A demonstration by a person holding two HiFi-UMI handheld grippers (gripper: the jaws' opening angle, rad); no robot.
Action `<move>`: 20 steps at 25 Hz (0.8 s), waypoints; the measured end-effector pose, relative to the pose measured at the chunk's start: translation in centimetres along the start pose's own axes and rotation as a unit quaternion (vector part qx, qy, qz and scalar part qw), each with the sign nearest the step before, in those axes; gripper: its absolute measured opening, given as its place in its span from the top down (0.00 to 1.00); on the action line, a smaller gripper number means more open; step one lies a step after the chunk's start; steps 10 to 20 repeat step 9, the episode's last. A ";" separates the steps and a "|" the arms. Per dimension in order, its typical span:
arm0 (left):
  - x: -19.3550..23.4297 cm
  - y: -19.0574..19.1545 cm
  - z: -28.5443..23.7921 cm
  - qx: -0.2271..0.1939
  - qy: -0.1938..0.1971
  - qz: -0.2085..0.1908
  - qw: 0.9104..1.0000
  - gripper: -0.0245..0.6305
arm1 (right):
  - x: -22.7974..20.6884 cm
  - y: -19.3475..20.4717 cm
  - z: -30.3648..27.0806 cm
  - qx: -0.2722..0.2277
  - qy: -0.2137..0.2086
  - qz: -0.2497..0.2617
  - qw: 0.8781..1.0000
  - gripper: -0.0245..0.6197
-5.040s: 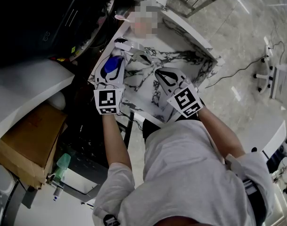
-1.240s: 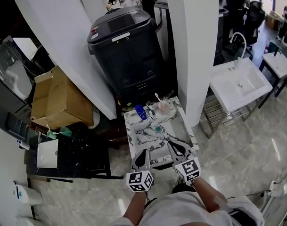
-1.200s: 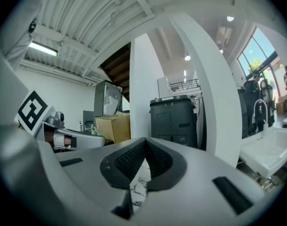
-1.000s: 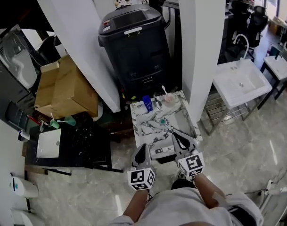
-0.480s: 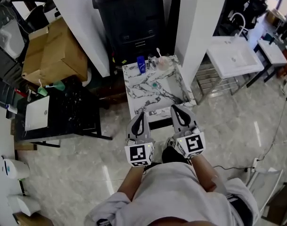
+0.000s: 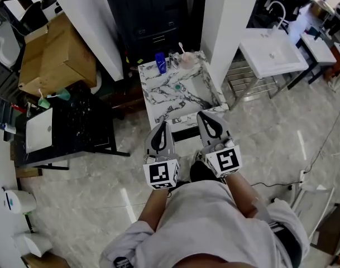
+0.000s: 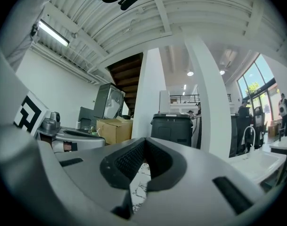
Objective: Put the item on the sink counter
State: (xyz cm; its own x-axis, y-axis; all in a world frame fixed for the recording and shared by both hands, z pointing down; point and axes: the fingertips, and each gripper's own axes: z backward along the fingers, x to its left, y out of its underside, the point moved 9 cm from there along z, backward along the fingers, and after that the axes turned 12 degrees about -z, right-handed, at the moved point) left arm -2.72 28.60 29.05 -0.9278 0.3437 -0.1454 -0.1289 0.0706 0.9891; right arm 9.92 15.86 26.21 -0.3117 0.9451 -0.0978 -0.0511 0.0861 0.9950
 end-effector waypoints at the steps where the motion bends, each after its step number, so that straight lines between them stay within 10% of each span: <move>1: 0.0 0.0 0.0 -0.001 0.000 -0.001 1.000 0.95 | 0.0 0.0 0.0 -0.001 0.000 0.000 1.000 0.96; 20: 0.2 -0.3 -1.2 -0.002 0.006 -0.007 1.000 0.95 | -0.5 0.0 -0.5 0.007 0.001 0.000 1.000 0.96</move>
